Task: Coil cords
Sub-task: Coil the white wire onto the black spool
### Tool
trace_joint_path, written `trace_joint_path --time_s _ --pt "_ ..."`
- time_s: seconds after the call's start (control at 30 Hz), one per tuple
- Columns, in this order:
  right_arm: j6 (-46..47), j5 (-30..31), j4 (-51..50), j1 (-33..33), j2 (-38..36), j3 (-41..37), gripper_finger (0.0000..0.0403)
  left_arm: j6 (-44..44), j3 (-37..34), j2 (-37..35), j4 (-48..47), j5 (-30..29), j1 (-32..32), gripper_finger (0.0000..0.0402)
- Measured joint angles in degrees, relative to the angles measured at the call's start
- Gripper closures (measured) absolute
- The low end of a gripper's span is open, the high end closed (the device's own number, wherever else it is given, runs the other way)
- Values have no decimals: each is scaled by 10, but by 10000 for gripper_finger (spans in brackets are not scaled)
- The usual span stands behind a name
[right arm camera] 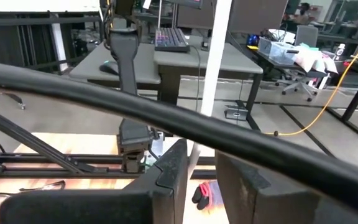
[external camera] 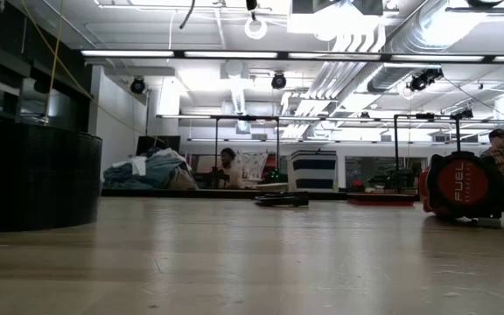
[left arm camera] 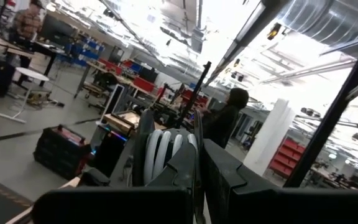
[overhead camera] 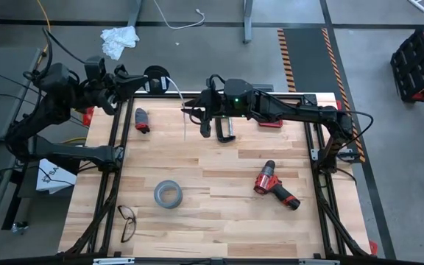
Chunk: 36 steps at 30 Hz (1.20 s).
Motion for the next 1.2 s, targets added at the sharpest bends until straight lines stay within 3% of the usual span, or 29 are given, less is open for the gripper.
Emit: trace_joint_path --time_s 0.27,0.47,0.77,0.93,1.2 --pt "-3 0 -4 -1 0 0 334 5 0 -2 -14 -13 0 397" --pt "-4 0 -2 0 0 0 396 0 0 0 -14 -20 0 397" --pt "19 0 1 0 0 0 339 -4 0 2 10 -21 0 397" --pt "16 2 0 0 0 0 333 -6 0 2 10 -21 0 397" --pt "7 13 0 5 0 0 396 -13 0 2 10 -23 0 397"
